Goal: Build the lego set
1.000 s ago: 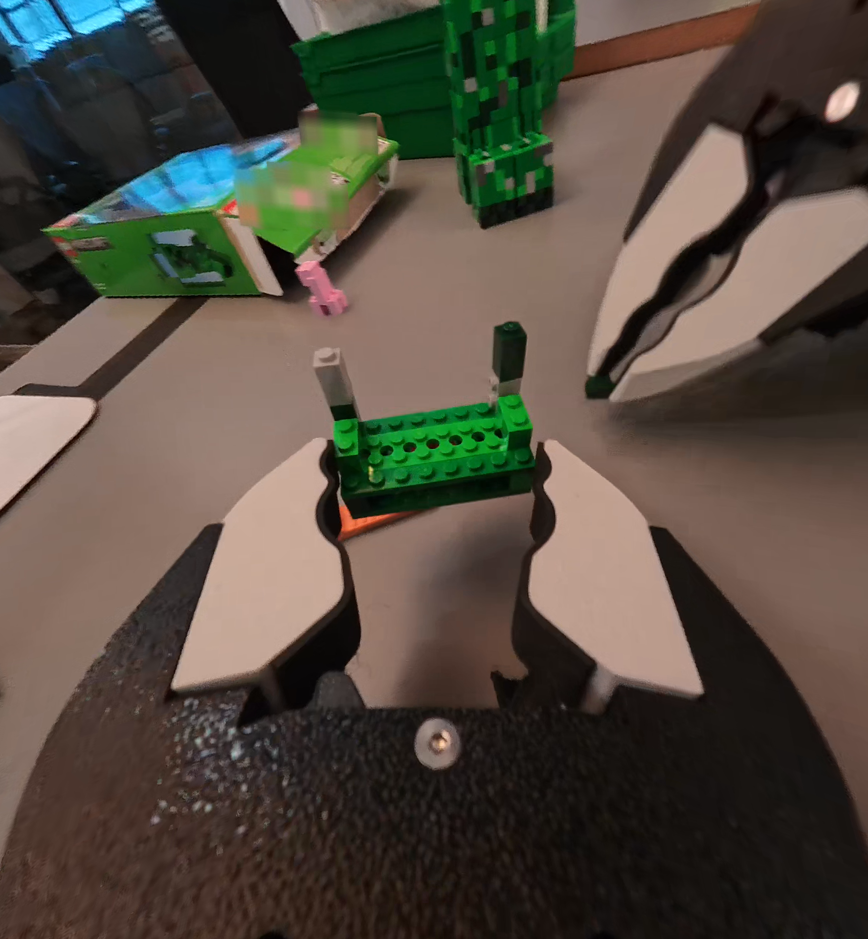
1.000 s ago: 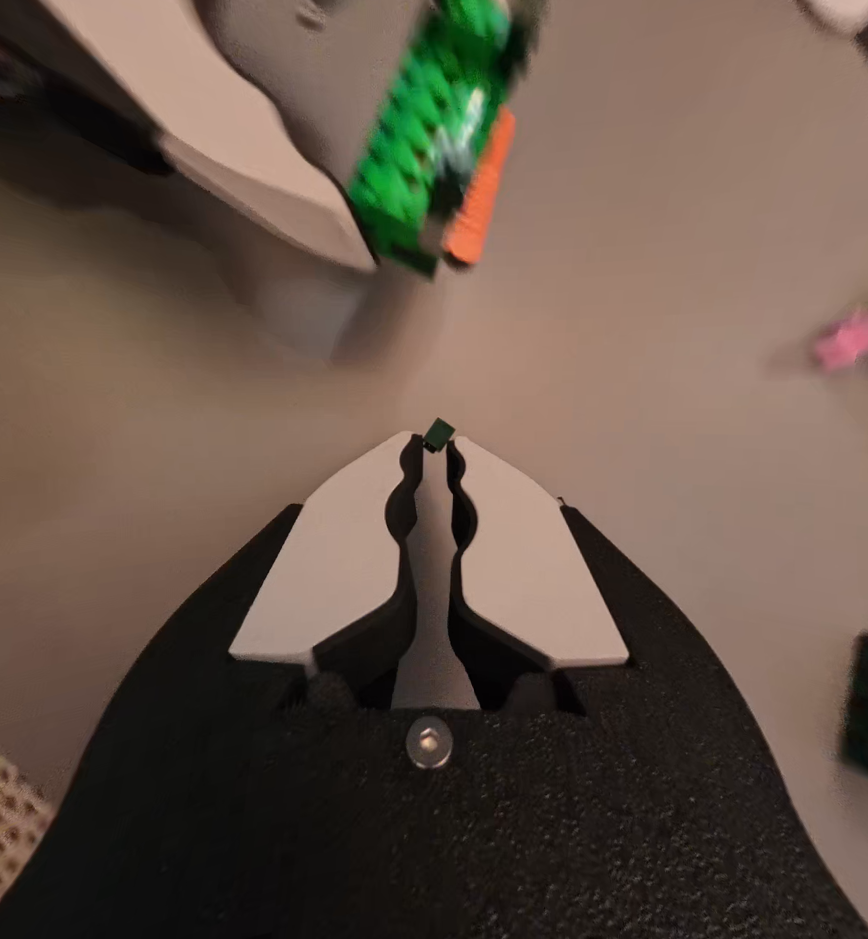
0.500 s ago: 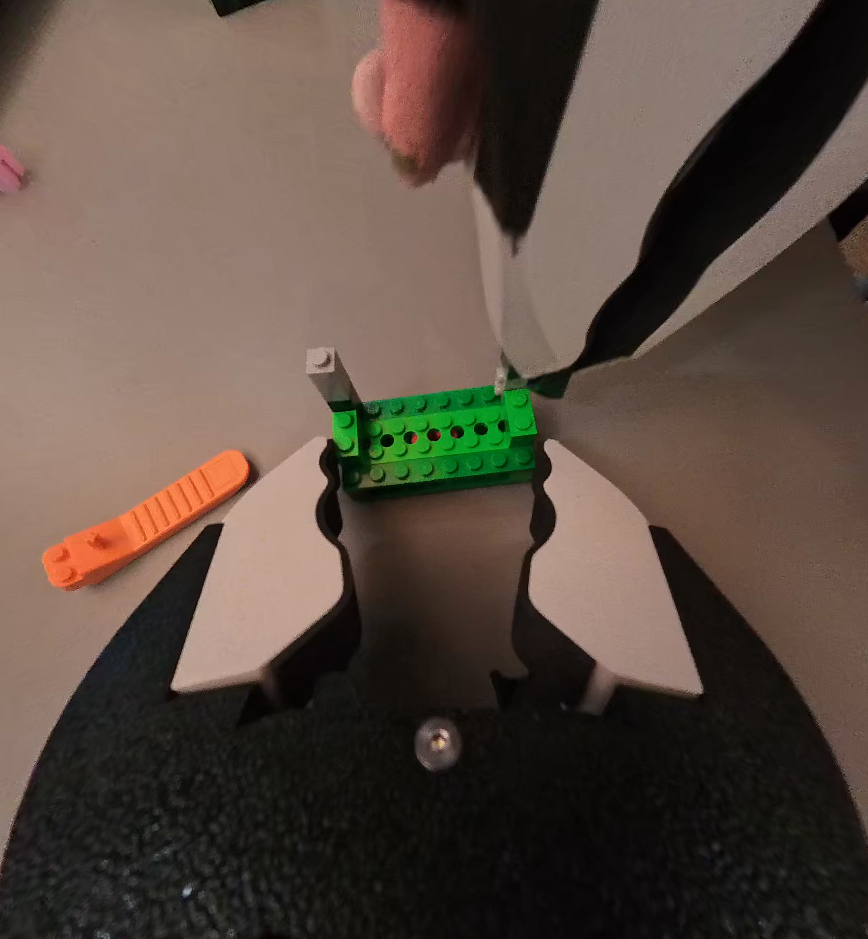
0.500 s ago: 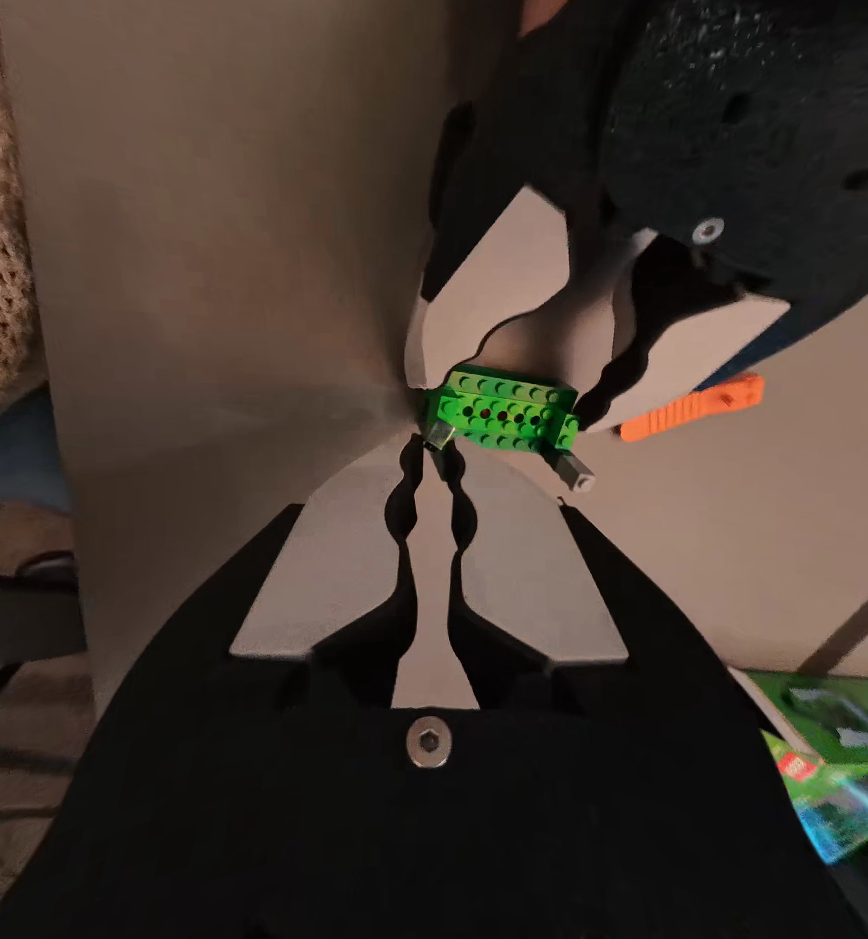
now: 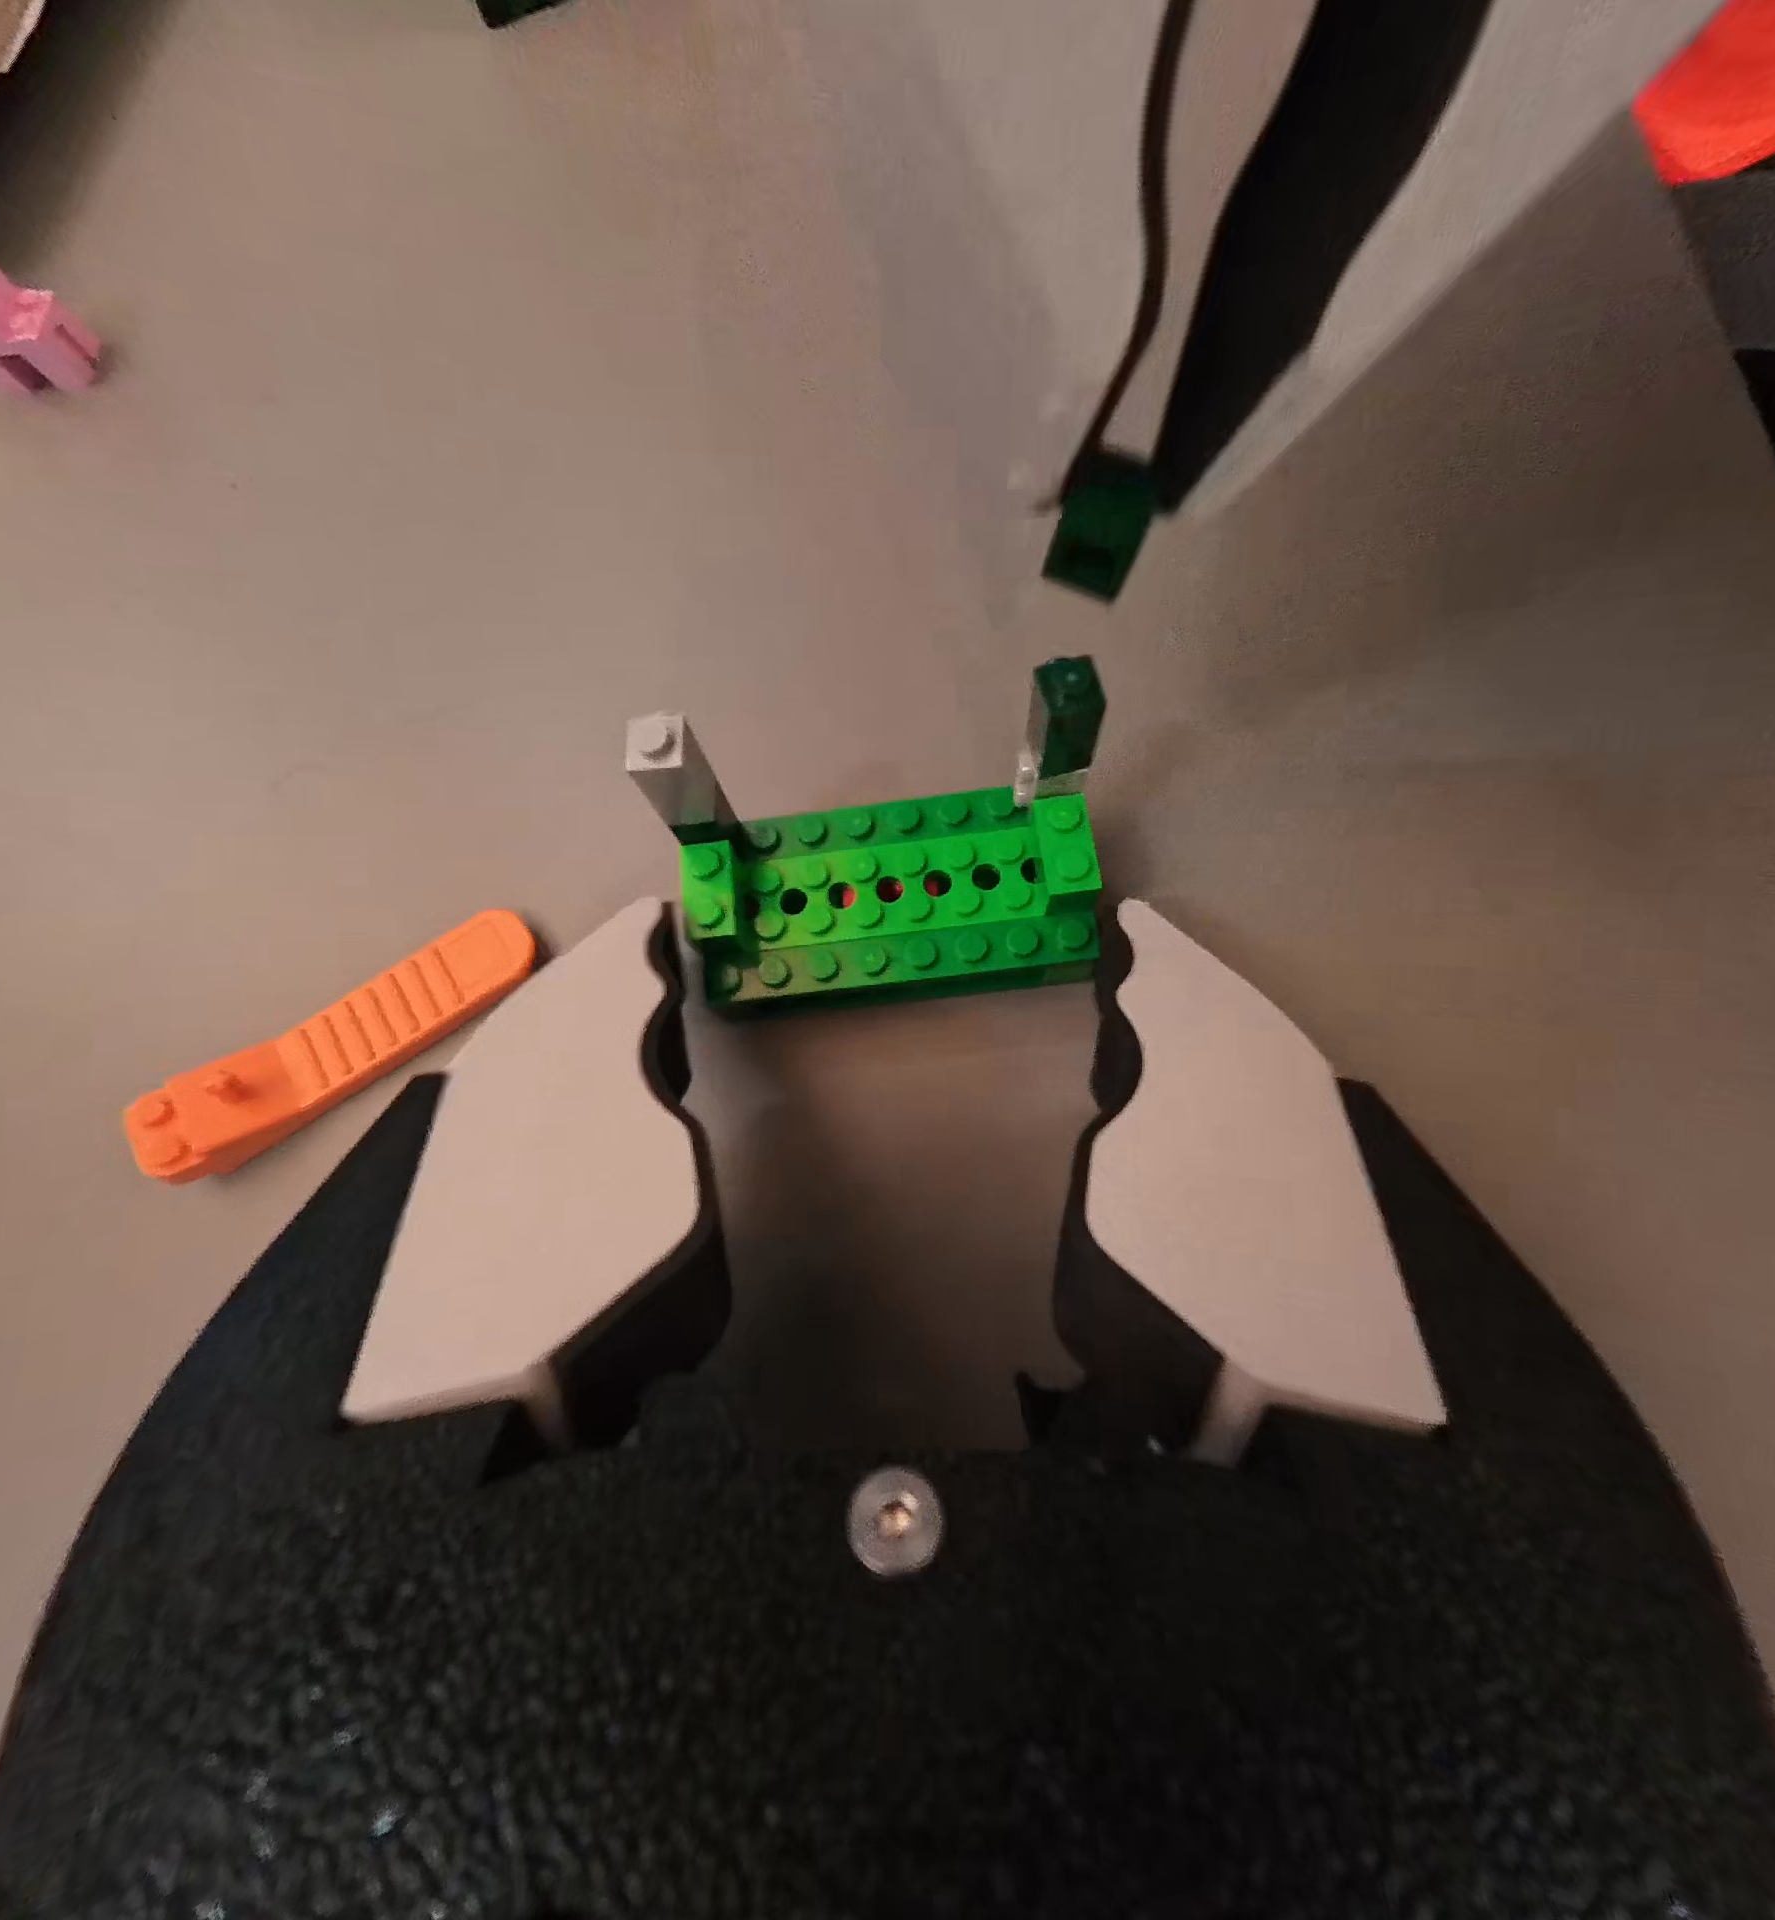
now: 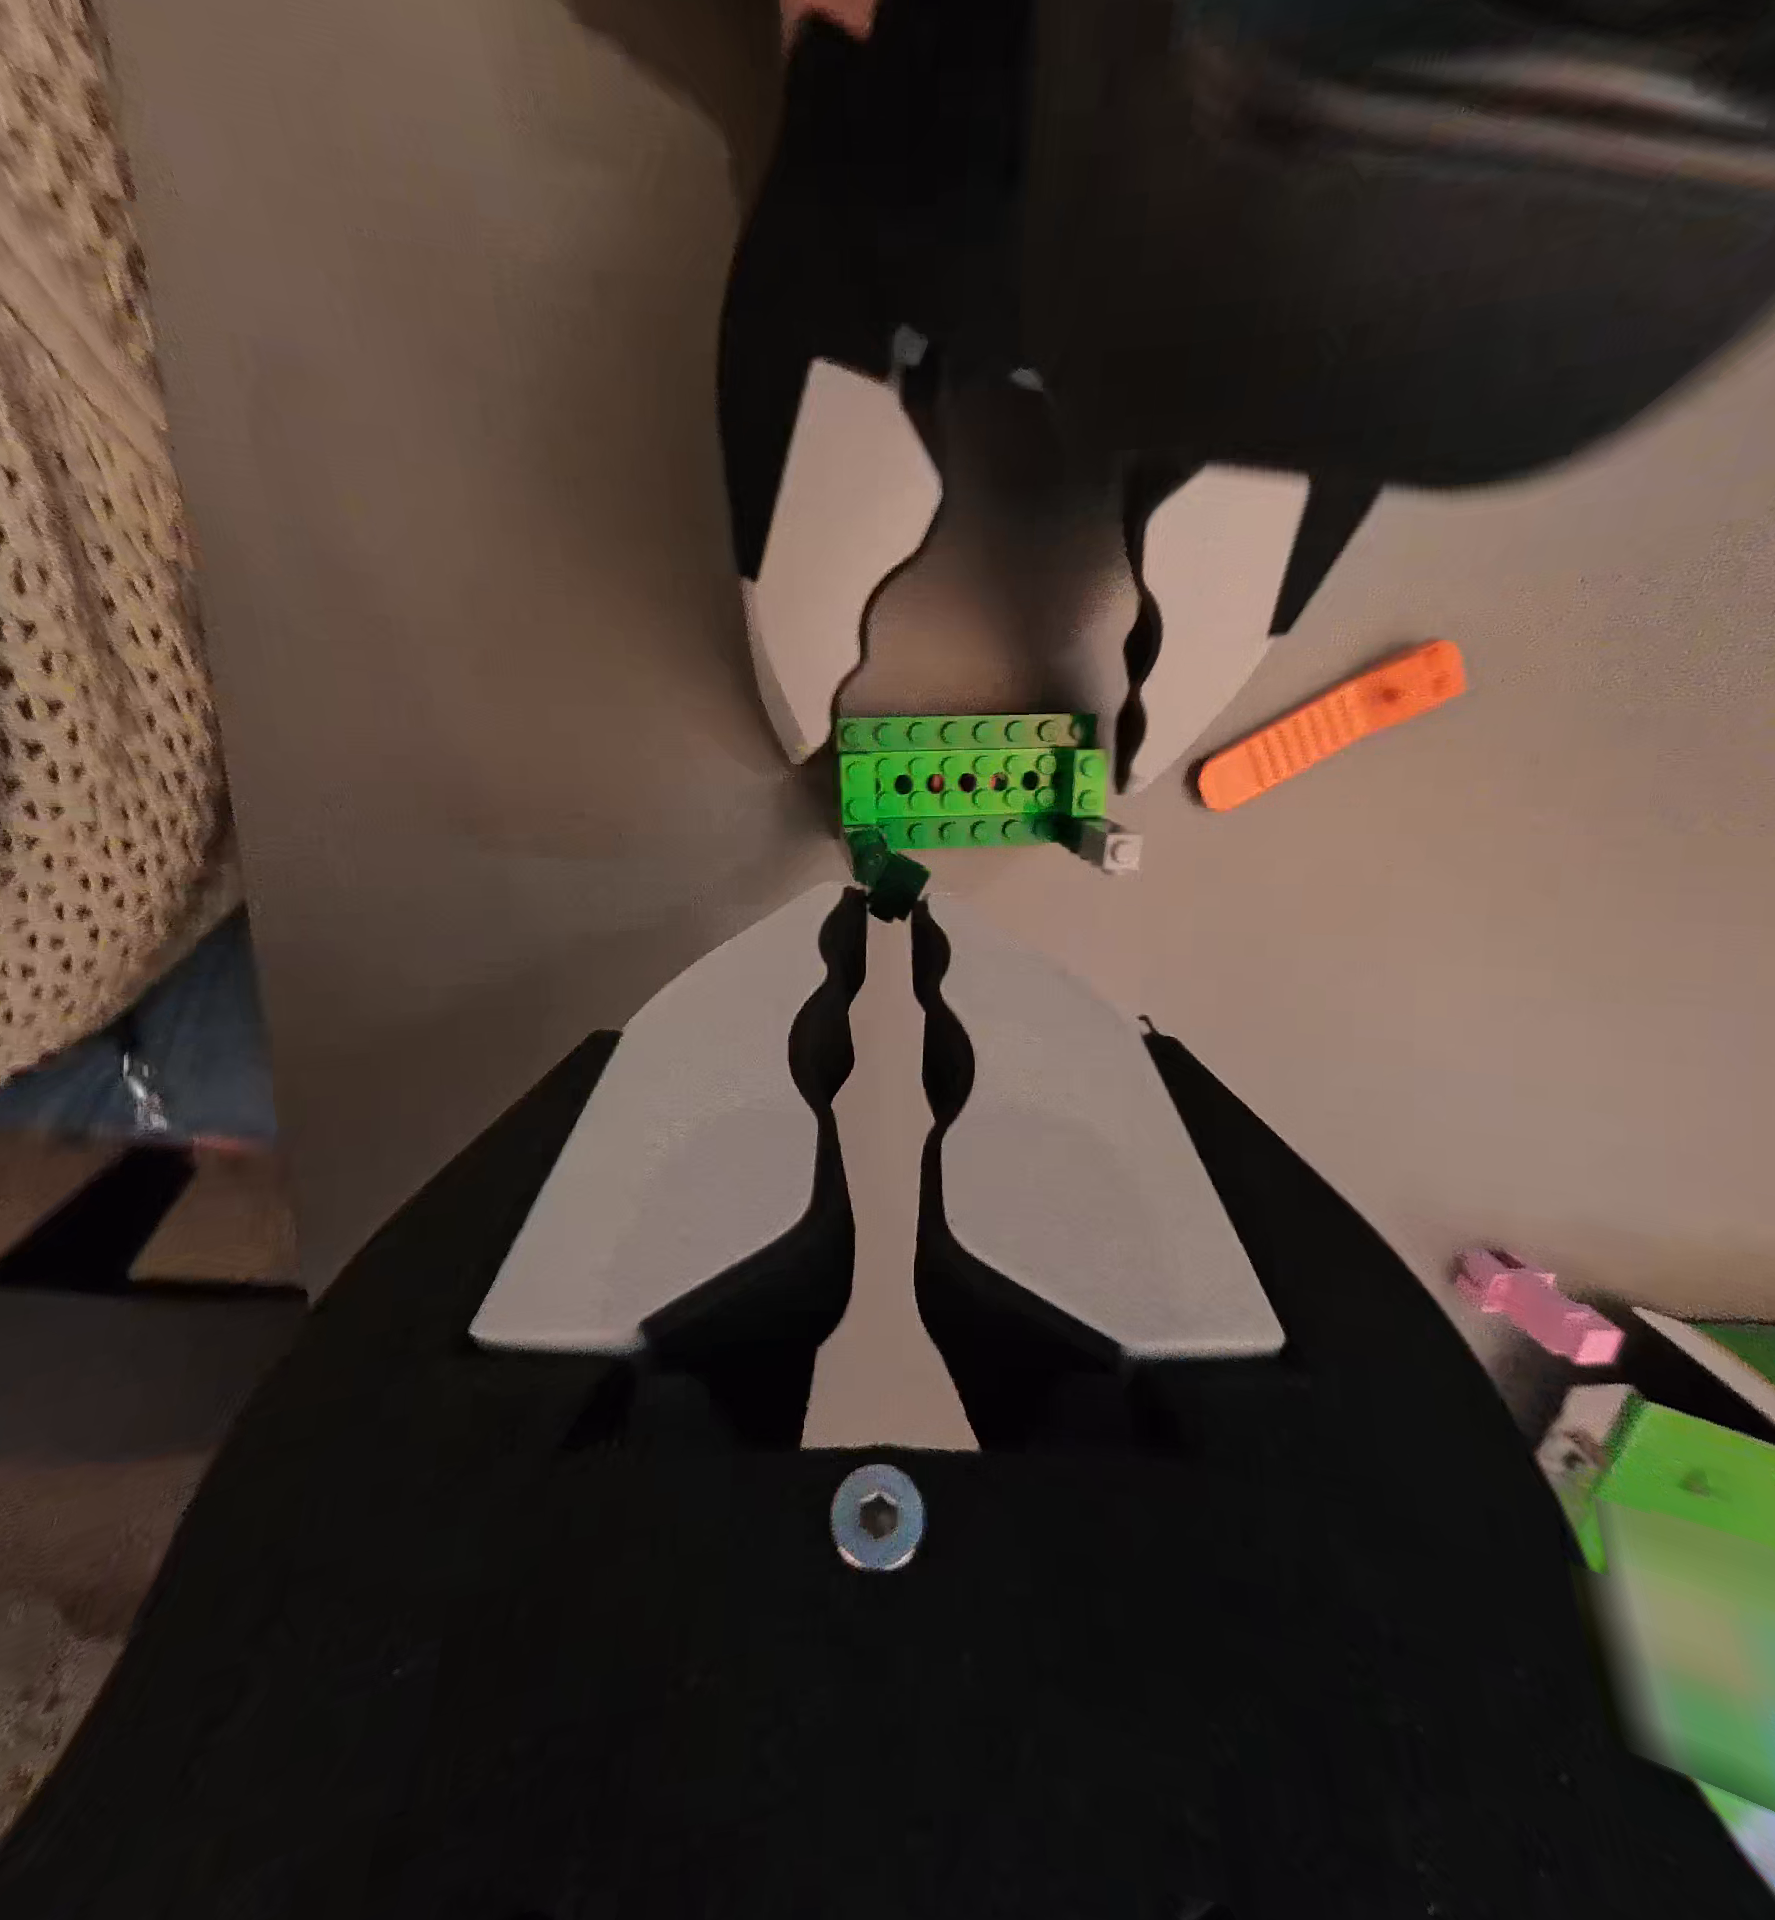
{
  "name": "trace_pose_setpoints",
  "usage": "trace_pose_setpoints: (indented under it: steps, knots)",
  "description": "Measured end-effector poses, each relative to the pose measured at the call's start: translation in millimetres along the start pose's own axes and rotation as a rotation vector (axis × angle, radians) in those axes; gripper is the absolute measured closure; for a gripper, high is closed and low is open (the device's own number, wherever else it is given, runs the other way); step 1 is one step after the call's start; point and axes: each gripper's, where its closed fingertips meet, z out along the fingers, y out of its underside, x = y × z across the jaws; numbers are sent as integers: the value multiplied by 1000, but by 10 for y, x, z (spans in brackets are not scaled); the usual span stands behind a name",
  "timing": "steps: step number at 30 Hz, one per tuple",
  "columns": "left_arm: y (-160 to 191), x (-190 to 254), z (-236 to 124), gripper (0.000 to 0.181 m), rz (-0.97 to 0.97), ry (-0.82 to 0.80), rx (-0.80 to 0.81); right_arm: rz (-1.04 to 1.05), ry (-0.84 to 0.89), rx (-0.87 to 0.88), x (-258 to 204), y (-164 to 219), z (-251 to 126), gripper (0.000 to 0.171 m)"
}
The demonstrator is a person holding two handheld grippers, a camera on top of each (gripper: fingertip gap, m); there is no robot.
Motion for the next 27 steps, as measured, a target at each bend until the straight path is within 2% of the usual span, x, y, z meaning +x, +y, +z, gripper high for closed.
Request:
trace_pose_setpoints:
  steps: [1, 4, 5, 9, 11, 13, 17, 23, 27]
  knots:
    - [1, -25, 0, 94, 3, -18, 0, 26, 9, 50, 11, 2, -41, 163]
    - [-80, -190, -70, 81, 90, -155, 73, 140, -23, 235, 3, -36, -115, 163]
    - [-167, -233, -136, 84, 150, -214, 136, 183, -50, 293, -5, -49, -130, 163]
    - [-650, 6, -563, 113, 486, -349, 480, 310, -151, 469, -23, -95, -158, 163]
    - [-746, 201, -673, 128, 656, -390, 565, 329, -196, 517, -49, -132, -157, 163]
    - [-743, 269, -640, 133, 751, -439, 549, 333, -230, 534, -77, -167, -141, 163]
    - [-741, 337, -606, 153, 823, -470, 541, 313, -266, 518, -121, -215, -87, 163]
    - [-709, 273, -600, 170, 847, -497, 505, 299, -287, 504, -132, -264, -89, 163]
    - [-757, 129, -684, 172, 730, -561, 511, 309, -157, 574, 29, -310, -179, 162]
